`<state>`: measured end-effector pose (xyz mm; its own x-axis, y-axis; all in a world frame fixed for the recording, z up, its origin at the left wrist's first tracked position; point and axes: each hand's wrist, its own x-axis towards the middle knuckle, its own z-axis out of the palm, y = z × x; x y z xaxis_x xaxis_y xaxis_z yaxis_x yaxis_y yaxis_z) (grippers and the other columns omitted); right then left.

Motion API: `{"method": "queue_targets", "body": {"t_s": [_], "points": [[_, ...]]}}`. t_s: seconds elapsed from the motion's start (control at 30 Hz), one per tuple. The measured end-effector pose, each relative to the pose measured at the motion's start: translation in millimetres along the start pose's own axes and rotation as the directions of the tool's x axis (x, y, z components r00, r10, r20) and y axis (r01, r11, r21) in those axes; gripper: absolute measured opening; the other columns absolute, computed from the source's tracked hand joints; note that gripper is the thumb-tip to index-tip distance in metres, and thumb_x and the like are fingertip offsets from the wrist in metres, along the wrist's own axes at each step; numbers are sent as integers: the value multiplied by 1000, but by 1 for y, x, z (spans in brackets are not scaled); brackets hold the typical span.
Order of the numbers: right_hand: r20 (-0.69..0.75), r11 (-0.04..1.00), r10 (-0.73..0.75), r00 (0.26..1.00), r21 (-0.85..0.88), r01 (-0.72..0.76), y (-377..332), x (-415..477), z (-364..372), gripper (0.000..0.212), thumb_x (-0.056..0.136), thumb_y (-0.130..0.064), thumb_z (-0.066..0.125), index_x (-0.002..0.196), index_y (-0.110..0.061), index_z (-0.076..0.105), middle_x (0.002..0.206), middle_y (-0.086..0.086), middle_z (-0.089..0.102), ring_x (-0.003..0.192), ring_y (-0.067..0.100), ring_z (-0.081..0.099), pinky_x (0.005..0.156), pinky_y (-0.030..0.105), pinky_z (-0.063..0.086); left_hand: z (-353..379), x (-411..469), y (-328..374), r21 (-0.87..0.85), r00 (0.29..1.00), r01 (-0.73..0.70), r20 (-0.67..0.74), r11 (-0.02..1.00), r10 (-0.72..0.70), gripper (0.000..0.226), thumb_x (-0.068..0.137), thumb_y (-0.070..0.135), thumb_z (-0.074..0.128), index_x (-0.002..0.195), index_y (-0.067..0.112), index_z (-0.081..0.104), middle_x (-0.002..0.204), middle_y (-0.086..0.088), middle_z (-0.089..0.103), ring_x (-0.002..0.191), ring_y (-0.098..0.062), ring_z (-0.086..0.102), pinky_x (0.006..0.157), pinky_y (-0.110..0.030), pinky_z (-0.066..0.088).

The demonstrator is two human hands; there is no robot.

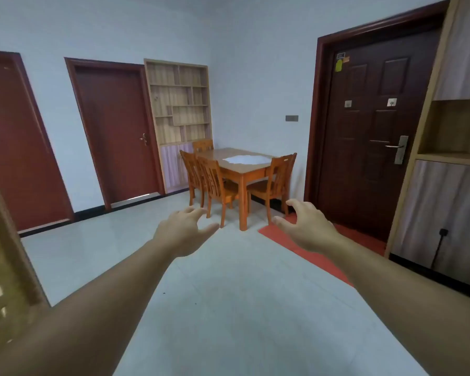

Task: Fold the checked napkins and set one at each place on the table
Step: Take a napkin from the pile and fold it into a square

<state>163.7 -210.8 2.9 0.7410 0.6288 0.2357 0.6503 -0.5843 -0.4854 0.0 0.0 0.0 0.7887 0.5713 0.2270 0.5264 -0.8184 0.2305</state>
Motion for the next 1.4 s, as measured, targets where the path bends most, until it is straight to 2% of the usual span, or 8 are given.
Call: {"method": "queue_targets", "body": {"t_s": [0.13, 0.3, 0.53, 0.87, 1.03, 1.17, 1.4], "points": [[29, 999, 34, 999, 12, -35, 2, 73, 34, 68, 90, -60, 46, 146, -25, 32, 150, 4, 35, 135, 28, 38, 106, 49, 37, 30, 77, -15, -42, 999, 19, 47, 999, -17, 66, 91, 68, 38, 145, 30, 40, 152, 3, 40, 135, -23, 39, 106, -45, 40], [54, 1000, 11, 998, -10, -10, 0, 174, 70, 68, 90, -58, 47, 147, -25, 31, 150, 3, 36, 135, 27, 38, 107, 47, 38, 56, 183, -32, -80, 993, -62, 92, 995, 69, 65, 93, 64, 40, 146, 28, 40, 154, 2, 37, 139, -20, 36, 110, -43, 37], [53, 998, 42, 998, -48, -39, 20, 302, 89, 64, 93, -53, 48, 148, -24, 31, 150, 4, 35, 135, 28, 37, 105, 47, 39, 83, 314, -45, -95, 990, -38, 130, 995, 50, 65, 92, 65, 40, 145, 28, 40, 153, 1, 38, 137, -21, 37, 109, -44, 39], [87, 1000, 21, 996, -2, -21, 113, 527, 131, 67, 92, -55, 49, 147, -23, 30, 151, 5, 34, 136, 28, 38, 107, 49, 38, 162, 531, -23, -64, 991, -5, 131, 998, 13, 66, 93, 66, 39, 147, 28, 37, 153, 2, 37, 137, -19, 37, 107, -39, 39], [125, 998, 17, 992, 56, -24, 149, 646, 128, 70, 90, -57, 49, 148, -24, 29, 152, 5, 32, 135, 29, 39, 106, 50, 39, 181, 646, -5, -36, 992, 6, 127, 999, -2, 70, 88, 72, 38, 144, 30, 41, 147, 3, 44, 131, -19, 42, 104, -43, 43], [127, 996, -2, 992, 85, -9, 167, 730, 130, 69, 91, -55, 49, 148, -22, 29, 153, 5, 31, 136, 28, 38, 107, 50, 39, 194, 730, 1, -32, 995, 19, 103, 999, -15, 72, 88, 73, 38, 146, 31, 38, 152, 3, 38, 138, -21, 36, 110, -45, 37], [155, 997, -5, 988, 78, -7, 210, 877, 170, 69, 90, -56, 49, 148, -24, 29, 154, 4, 30, 137, 26, 37, 108, 49, 38, 254, 886, -9, -26, 991, 40, 126, 999, -37, 75, 86, 76, 36, 147, 32, 36, 153, 2, 37, 139, -23, 35, 110, -48, 37]]}}
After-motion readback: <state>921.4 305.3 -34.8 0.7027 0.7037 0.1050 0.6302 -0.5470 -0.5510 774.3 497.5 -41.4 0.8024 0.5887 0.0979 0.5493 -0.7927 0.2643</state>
